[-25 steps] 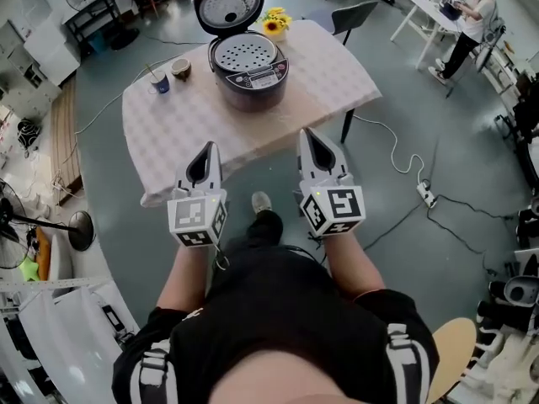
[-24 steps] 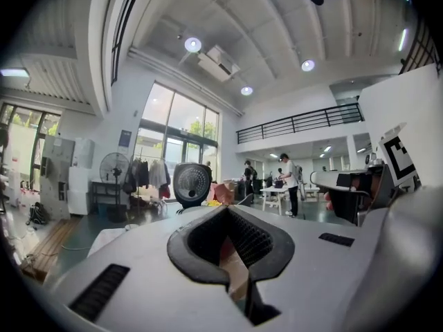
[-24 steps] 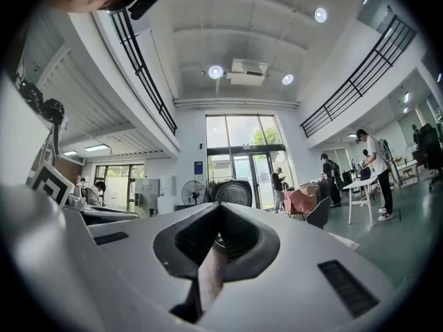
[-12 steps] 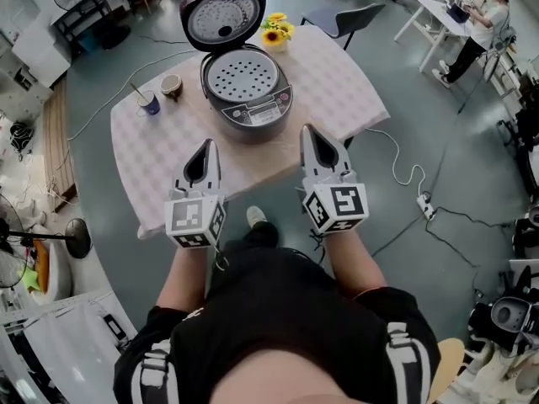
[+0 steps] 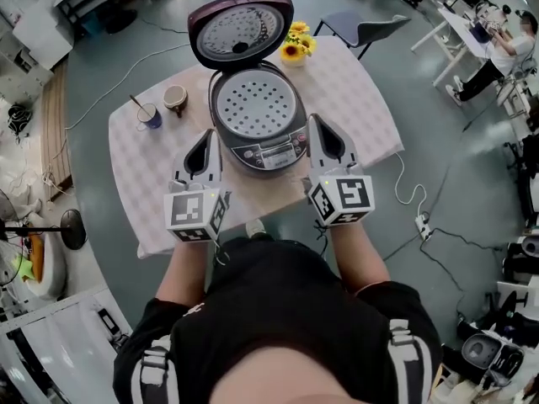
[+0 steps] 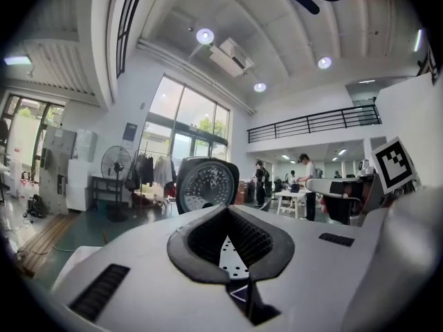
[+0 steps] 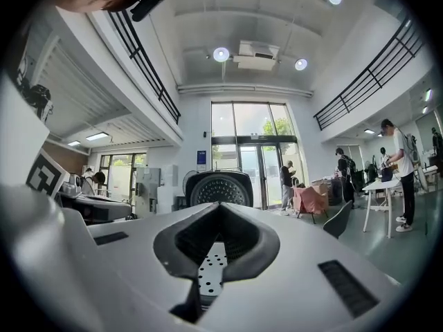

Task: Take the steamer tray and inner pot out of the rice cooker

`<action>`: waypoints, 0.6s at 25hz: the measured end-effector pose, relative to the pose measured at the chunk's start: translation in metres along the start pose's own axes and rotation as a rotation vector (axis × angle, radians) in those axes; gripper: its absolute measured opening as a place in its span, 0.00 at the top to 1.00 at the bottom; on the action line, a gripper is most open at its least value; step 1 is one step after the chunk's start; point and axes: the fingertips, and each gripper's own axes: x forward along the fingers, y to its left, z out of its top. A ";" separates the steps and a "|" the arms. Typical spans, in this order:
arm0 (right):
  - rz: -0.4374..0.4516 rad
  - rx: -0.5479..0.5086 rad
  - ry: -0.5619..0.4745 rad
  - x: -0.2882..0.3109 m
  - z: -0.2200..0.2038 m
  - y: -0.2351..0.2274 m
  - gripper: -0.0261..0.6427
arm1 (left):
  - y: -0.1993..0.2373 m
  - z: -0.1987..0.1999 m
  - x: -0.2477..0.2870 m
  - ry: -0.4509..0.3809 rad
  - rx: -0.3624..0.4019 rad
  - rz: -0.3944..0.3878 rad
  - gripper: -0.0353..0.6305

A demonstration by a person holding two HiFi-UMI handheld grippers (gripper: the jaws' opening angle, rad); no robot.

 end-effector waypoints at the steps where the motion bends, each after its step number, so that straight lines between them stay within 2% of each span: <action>1: 0.002 0.000 0.004 0.008 0.000 -0.003 0.96 | 0.004 0.001 0.007 0.003 -0.004 0.000 0.94; 8: 0.011 -0.001 0.064 0.041 -0.011 -0.017 0.96 | 0.024 -0.002 0.029 0.021 -0.027 0.024 0.94; 15: 0.050 -0.023 0.080 0.068 -0.019 -0.021 0.96 | 0.039 -0.009 0.026 0.017 -0.062 0.096 0.94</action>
